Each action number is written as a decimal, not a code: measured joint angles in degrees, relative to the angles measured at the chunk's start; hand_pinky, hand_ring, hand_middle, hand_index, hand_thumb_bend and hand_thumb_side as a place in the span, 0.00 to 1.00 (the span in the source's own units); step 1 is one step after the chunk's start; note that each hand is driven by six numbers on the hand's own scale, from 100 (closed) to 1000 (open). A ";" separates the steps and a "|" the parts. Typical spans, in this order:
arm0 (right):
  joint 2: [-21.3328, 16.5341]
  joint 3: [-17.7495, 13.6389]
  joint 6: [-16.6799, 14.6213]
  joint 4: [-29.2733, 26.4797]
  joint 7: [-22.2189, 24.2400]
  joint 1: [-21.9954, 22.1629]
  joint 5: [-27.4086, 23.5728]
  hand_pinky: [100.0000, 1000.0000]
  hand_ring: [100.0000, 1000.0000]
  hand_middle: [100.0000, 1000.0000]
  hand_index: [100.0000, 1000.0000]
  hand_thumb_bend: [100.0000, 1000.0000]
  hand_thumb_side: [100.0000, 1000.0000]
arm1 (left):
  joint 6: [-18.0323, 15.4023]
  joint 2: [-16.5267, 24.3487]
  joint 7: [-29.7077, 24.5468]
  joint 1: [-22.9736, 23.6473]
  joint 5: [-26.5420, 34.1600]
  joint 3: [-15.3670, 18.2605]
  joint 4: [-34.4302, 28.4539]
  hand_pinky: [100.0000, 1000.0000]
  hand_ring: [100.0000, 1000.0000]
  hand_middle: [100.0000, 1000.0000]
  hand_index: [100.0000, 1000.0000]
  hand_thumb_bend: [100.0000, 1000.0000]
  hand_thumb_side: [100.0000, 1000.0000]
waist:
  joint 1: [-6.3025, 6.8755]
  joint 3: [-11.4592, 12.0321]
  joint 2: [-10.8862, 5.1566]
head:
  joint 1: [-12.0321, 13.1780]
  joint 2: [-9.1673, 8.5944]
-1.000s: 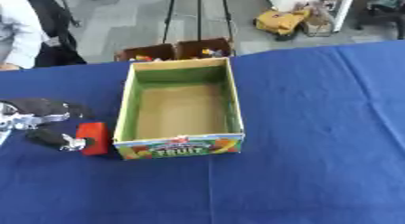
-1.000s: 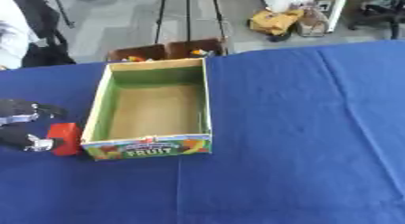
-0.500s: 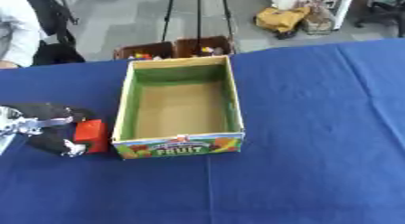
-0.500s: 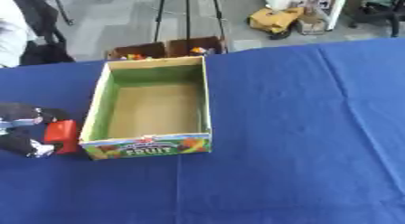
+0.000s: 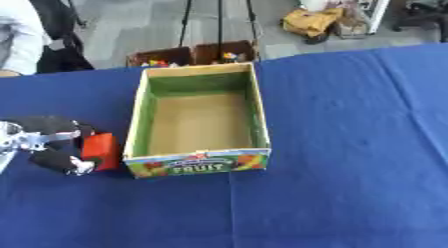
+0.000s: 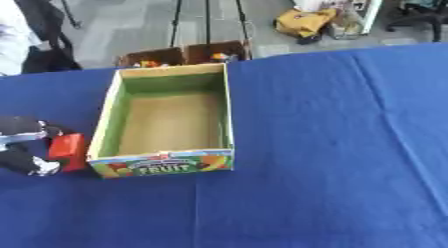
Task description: Pick up objects on the table and place them in the box.
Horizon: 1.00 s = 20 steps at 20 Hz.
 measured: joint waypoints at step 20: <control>0.02 -0.30 0.61 0.00 -0.21 0.02 0.31 0.69 0.82 0.50 0.71 0.24 0.89 | 7.53 -0.46 4.14 0.53 2.74 0.13 -2.07 0.00 0.38 0.46 0.66 0.00 0.20 | 0.00 0.29 0.20 | 0.28 0.00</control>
